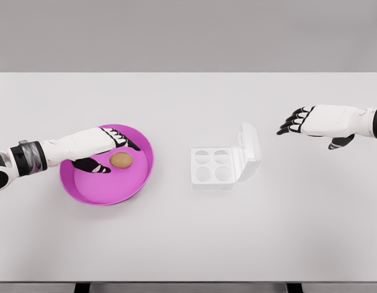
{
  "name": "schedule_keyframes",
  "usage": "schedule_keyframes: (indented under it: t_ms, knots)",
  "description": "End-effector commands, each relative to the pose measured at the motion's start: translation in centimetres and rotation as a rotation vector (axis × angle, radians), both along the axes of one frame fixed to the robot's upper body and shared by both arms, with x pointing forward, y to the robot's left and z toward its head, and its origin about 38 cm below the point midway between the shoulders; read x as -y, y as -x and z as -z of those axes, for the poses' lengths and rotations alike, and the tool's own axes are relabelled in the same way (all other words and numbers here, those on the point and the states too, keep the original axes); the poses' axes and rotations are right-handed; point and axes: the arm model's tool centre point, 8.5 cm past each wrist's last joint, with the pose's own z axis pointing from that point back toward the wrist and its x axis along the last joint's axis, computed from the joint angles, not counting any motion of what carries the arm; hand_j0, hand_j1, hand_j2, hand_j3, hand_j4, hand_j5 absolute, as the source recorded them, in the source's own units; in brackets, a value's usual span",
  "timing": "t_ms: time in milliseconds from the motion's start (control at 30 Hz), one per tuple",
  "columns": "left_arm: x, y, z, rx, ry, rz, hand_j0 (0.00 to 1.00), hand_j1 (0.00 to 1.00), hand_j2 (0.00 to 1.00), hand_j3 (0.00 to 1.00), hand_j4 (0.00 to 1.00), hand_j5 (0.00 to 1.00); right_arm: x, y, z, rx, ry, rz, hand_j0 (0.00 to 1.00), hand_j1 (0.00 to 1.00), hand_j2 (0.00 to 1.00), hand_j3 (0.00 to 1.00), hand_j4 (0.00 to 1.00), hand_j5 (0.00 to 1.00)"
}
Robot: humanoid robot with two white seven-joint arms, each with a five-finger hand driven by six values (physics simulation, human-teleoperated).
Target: Pack egg into the box and close the box lid
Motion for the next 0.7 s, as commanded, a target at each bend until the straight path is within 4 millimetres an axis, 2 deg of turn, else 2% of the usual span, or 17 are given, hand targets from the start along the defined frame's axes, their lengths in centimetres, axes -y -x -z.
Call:
schedule_keyframes:
  t_ms: [0, 133, 667]
  knots:
    - [0.06, 0.03, 0.15, -0.008, 0.004, 0.000, 0.80, 0.80, 0.80, 0.80, 0.80, 0.80, 0.05, -0.01, -0.06, 0.000, -0.003, 0.003, 1.00, 1.00, 1.00, 1.00, 1.00, 1.00]
    - [0.24, 0.07, 0.19, -0.009, 0.004, 0.005, 0.73, 0.73, 0.73, 0.73, 0.73, 0.73, 0.05, 0.01, -0.01, 0.000, -0.004, 0.003, 1.00, 1.00, 1.00, 1.00, 1.00, 1.00]
    - [0.37, 0.23, 0.89, -0.030, 0.000, 0.009, 0.76, 0.76, 0.76, 0.76, 0.76, 0.76, 0.11, 0.03, -0.03, -0.001, -0.005, 0.005, 1.00, 1.00, 1.00, 1.00, 1.00, 1.00]
